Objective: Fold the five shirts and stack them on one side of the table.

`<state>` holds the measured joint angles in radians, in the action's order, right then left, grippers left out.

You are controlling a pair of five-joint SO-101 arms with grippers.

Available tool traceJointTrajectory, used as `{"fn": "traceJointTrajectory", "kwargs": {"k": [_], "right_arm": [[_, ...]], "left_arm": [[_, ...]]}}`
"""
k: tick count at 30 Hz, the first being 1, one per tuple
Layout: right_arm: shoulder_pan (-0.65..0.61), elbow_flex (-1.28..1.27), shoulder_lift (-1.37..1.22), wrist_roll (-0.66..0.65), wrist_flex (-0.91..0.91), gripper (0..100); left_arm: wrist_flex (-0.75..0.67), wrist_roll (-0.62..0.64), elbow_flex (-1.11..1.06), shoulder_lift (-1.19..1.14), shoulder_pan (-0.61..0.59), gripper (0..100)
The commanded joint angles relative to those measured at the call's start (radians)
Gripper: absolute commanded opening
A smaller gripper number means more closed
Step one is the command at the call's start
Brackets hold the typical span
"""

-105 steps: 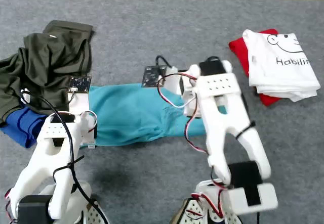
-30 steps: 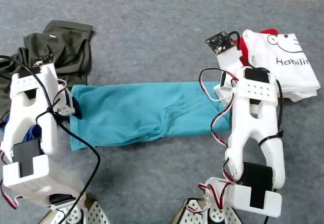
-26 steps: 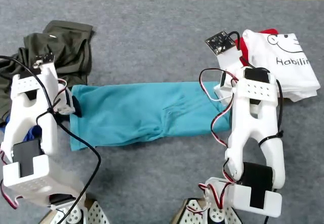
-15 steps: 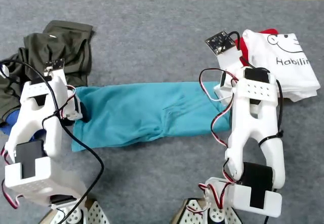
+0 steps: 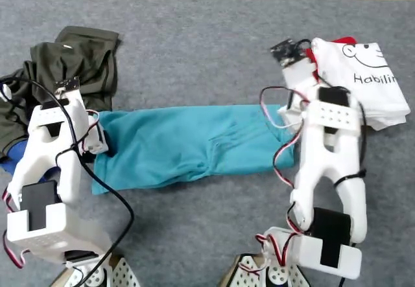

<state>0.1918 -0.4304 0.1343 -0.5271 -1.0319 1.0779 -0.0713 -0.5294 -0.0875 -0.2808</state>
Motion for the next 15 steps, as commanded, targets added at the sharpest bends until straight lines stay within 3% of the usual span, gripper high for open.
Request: {"fn": "traceJointTrajectory", "kwargs": {"k": [1,6,15], "right_arm": [[0.047,0.09,0.008,0.011,0.003,0.5],[0.053,0.177,0.008,0.011,-0.069,0.5],[0.133,0.191,0.008,0.011,-0.074,0.5]], "left_arm": [[-0.009,0.041,-0.012,-0.004,0.06,15],[-0.032,0.091,0.015,-0.062,0.12,7],[0.103,0.106,0.222,-0.22,0.117,2]]}}
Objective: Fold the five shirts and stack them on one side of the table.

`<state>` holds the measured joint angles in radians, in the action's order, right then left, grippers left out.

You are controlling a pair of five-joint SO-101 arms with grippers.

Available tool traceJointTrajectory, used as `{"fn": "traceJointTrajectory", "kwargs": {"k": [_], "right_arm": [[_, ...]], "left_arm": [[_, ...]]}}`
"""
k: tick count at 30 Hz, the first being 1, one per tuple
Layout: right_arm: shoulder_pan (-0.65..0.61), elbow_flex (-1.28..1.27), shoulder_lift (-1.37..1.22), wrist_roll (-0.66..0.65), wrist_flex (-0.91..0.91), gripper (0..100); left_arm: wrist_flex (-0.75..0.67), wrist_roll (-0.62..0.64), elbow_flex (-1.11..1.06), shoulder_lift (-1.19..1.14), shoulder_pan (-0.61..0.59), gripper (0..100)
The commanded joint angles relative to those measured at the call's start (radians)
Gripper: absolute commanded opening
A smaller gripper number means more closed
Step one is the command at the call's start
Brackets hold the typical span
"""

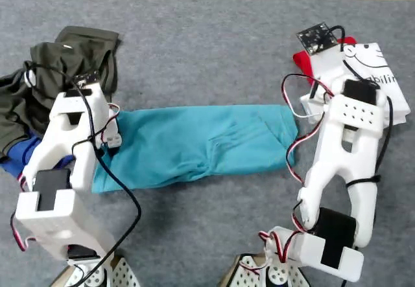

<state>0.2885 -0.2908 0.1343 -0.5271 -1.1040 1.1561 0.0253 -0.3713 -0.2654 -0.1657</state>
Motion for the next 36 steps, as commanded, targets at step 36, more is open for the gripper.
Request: {"fn": "traceJointTrajectory", "kwargs": {"k": [36], "right_arm": [[0.604,-0.469,0.002,0.285,0.551,0.5]], "left_arm": [[0.41,0.078,1.0,-0.082,0.707,2]]}}
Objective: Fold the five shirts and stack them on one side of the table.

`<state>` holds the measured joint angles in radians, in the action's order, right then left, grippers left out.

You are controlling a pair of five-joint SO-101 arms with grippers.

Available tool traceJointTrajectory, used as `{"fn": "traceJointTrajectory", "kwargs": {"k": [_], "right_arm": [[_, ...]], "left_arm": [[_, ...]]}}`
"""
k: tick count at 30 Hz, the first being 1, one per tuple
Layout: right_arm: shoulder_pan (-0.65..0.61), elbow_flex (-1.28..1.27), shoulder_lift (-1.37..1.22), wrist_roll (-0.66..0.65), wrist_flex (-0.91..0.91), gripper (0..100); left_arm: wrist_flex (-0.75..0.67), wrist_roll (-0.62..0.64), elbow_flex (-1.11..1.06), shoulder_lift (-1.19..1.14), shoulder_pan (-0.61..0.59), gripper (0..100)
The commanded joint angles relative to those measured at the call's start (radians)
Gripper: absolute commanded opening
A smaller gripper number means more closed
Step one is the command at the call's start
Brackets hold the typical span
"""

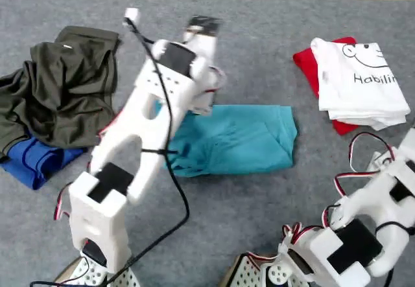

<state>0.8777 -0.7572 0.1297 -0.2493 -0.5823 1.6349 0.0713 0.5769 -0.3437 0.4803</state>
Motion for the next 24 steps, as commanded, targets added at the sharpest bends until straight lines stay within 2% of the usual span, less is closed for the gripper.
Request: {"fn": "traceJointTrajectory", "kwargs": {"k": [1,6,11,17,24], "right_arm": [[0.015,-0.002,0.004,0.008,0.031,0.5],[0.001,-0.002,0.004,0.008,0.034,0.5],[-0.018,-0.004,0.004,0.008,0.031,0.5],[-0.018,-0.004,0.004,0.008,0.031,0.5],[-0.018,-0.004,0.004,0.008,0.032,0.5]], "left_arm": [[-0.092,0.054,0.052,-0.018,0.078,2],[-0.186,0.124,0.061,-0.107,0.155,2],[-0.238,0.196,0.203,-0.22,0.201,2],[-0.23,0.253,0.457,-0.417,0.244,2],[-0.184,0.299,0.64,-0.522,0.281,2]]}}
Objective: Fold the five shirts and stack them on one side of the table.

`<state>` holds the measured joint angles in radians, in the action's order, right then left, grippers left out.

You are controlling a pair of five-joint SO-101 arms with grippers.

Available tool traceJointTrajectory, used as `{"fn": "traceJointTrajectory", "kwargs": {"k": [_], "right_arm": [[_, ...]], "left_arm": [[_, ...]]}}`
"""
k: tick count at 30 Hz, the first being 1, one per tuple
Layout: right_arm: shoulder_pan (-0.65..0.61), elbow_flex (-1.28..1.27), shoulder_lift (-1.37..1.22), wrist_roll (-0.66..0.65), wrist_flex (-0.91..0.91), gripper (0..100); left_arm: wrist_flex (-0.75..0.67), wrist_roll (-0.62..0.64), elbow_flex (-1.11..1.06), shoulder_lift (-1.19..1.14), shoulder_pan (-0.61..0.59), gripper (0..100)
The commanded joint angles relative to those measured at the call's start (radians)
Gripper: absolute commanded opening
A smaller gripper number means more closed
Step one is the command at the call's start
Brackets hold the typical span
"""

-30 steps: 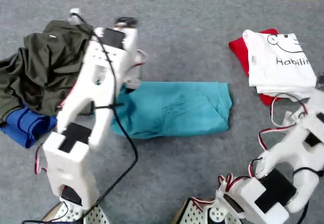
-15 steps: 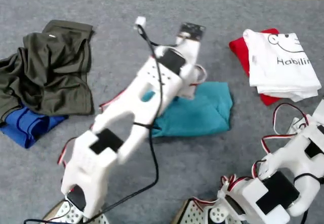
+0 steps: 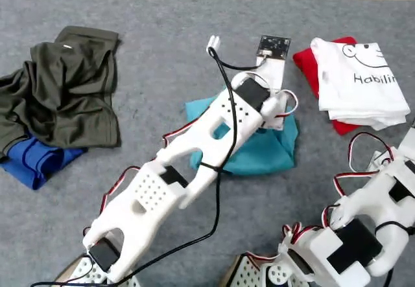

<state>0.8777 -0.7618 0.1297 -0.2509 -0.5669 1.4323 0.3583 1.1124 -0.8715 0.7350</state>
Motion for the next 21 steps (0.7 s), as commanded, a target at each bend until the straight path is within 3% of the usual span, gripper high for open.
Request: {"fn": "traceJointTrajectory", "kwargs": {"k": [1,10,14,21], "right_arm": [[-0.019,0.001,0.004,0.009,0.017,0.5],[-0.019,0.001,0.004,0.009,0.017,0.5],[-0.019,0.001,0.004,0.009,0.017,0.5],[-0.09,0.008,0.019,-0.04,-0.034,0.5]], "left_arm": [[0.02,0.012,0.117,-0.002,0.032,2],[0.014,0.029,0.126,-0.031,0.069,2],[0.029,0.026,0.149,-0.012,-0.008,2],[0.288,-0.038,0.318,0.045,-0.198,2]]}}
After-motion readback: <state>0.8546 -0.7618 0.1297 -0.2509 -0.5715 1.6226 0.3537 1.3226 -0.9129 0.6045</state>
